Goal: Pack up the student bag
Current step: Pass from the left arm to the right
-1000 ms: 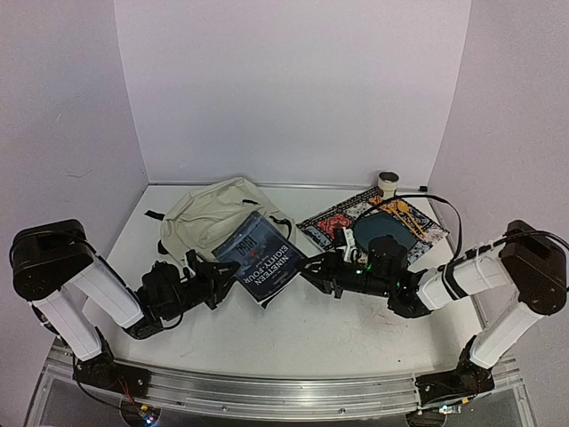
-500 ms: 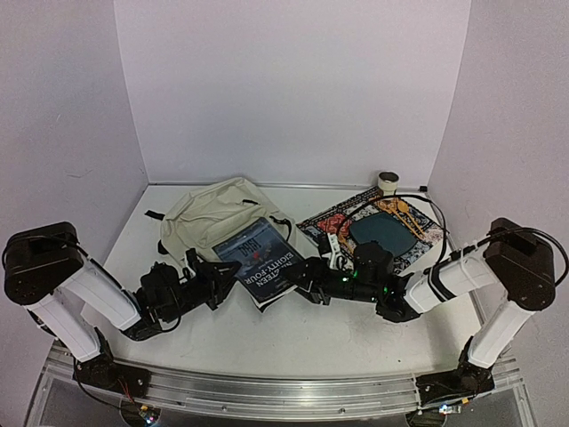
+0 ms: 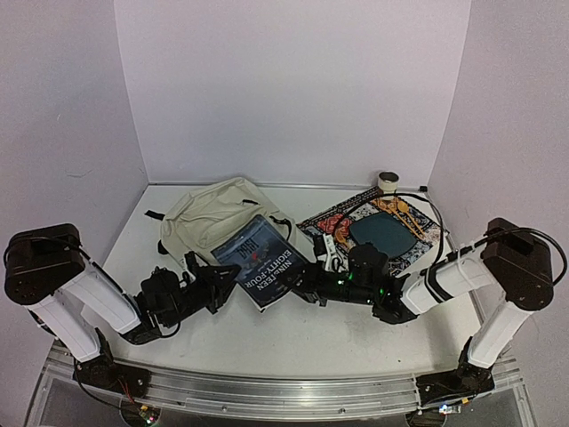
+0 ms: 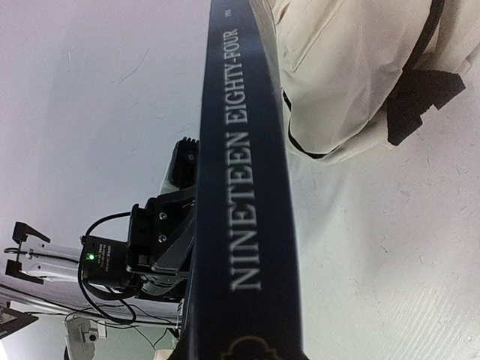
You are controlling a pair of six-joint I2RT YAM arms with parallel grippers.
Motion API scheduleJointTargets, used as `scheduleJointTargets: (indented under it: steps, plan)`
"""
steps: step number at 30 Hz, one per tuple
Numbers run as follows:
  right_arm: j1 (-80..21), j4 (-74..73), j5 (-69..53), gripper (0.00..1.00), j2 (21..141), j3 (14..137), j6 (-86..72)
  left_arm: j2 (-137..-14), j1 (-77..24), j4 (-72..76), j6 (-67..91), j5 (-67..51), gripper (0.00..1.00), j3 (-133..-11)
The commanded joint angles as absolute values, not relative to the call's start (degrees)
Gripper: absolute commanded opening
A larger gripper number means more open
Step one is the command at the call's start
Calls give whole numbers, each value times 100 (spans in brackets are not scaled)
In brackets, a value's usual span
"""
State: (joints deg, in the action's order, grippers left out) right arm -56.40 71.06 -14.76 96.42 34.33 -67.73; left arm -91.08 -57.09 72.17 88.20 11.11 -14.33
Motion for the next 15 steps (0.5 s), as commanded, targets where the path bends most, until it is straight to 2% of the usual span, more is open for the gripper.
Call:
scheduleJointTargets:
  steps: [1,3,6,9,11,13,15]
  plan:
    - [-5583,11575,-1585,0,9263,3444,-6653,-9140,-5752,9842,8446,1274,31,-1222]
    - [-5501,11575,-1622,0,9168,3393,-6641,-9084,-5722,9819,8239,1274,42,-1116]
    - [-5387,11573,-1610,0,9006,3290,-6662,-8930,-5580,9534,7920,1108,53,-1037]
    - [-5258,11575,-1598,0,8911,3207,-6708,-8759,-5340,8667,7542,703,65,-1179]
    - [-5176,11573,-1586,0,8837,3146,-6725,-8679,-5196,8232,7341,390,77,-1316]
    - [-5091,11574,-1569,0,8741,3065,-6731,-8582,-5023,7780,7159,131,94,-1427]
    - [-4966,11567,-1585,0,8646,2973,-6762,-8400,-4807,6994,6893,-232,99,-1633]
